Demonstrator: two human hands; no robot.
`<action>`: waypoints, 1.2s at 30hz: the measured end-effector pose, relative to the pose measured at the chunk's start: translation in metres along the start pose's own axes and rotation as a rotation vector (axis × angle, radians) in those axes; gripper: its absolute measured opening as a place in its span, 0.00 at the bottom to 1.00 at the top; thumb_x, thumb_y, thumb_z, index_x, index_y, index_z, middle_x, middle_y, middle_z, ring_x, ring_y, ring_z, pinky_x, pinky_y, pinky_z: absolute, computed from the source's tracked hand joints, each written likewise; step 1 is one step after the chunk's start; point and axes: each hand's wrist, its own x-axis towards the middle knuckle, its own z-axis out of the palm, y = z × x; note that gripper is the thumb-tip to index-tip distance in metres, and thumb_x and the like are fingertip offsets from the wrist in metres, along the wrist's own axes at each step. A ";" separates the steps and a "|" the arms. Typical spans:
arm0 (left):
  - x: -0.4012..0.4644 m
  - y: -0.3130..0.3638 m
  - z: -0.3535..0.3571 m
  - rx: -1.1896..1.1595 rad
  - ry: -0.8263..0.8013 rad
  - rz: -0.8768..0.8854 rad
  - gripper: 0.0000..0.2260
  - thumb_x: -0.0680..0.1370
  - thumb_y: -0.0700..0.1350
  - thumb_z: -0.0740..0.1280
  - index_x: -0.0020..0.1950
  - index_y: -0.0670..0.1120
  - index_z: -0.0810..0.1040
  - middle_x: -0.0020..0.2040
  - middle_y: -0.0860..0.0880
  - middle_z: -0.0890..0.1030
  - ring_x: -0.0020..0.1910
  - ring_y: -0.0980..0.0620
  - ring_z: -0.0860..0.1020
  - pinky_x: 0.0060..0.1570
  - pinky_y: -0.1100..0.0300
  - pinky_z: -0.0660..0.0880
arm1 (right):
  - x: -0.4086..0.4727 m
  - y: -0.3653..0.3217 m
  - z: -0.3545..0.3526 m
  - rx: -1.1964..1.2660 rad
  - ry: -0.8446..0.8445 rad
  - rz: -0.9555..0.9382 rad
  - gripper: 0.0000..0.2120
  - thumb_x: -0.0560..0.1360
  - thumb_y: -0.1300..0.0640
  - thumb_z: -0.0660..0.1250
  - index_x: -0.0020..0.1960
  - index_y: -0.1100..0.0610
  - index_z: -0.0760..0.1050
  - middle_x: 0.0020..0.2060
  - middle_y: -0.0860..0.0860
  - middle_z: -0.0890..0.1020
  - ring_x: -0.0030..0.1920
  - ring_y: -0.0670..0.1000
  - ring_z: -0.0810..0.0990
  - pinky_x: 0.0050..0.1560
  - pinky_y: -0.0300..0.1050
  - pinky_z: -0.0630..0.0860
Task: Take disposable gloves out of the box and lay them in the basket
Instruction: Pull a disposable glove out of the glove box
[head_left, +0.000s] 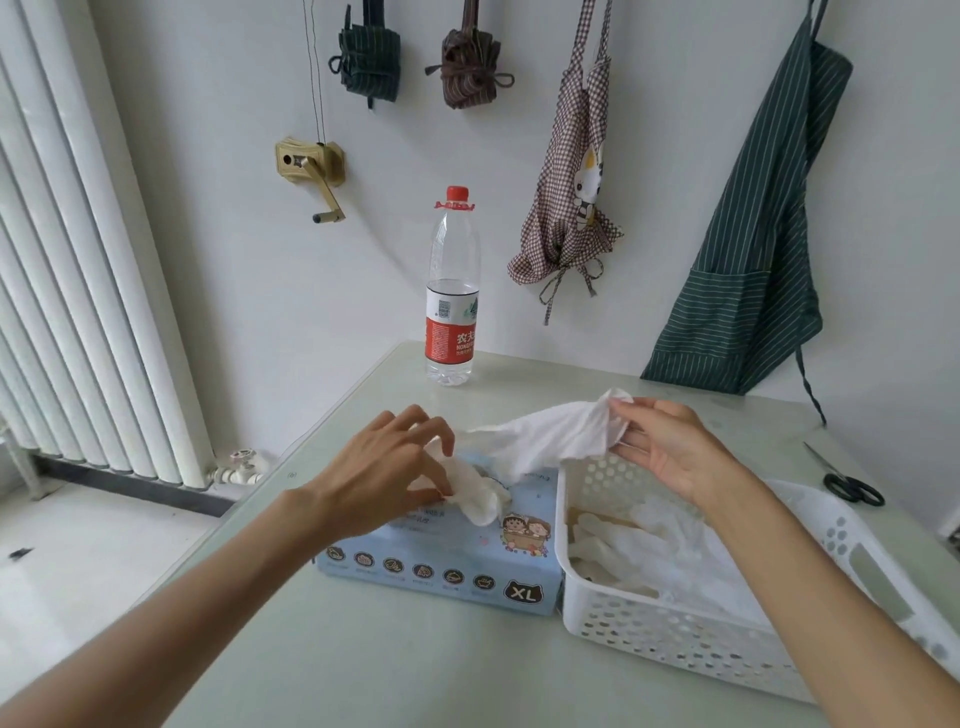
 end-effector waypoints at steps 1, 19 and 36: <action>-0.002 0.000 0.001 -0.002 -0.018 -0.008 0.07 0.73 0.56 0.70 0.50 0.60 0.83 0.59 0.57 0.75 0.56 0.53 0.72 0.48 0.63 0.63 | 0.001 -0.001 -0.006 -0.006 0.049 -0.025 0.02 0.78 0.62 0.65 0.49 0.61 0.74 0.45 0.57 0.82 0.38 0.50 0.82 0.35 0.41 0.80; 0.053 0.013 -0.072 -0.821 0.019 -0.369 0.14 0.77 0.53 0.65 0.61 0.51 0.78 0.59 0.54 0.79 0.58 0.55 0.77 0.50 0.67 0.72 | -0.042 -0.055 -0.008 -0.290 -0.155 -0.410 0.06 0.78 0.55 0.64 0.53 0.57 0.73 0.39 0.48 0.83 0.38 0.44 0.81 0.43 0.39 0.77; 0.118 0.119 -0.022 -1.090 -0.094 -0.238 0.01 0.77 0.40 0.67 0.48 0.44 0.76 0.48 0.48 0.81 0.44 0.53 0.79 0.46 0.58 0.76 | -0.070 -0.028 -0.095 -0.483 0.117 -0.512 0.08 0.74 0.59 0.71 0.43 0.46 0.81 0.42 0.47 0.84 0.45 0.47 0.81 0.46 0.38 0.74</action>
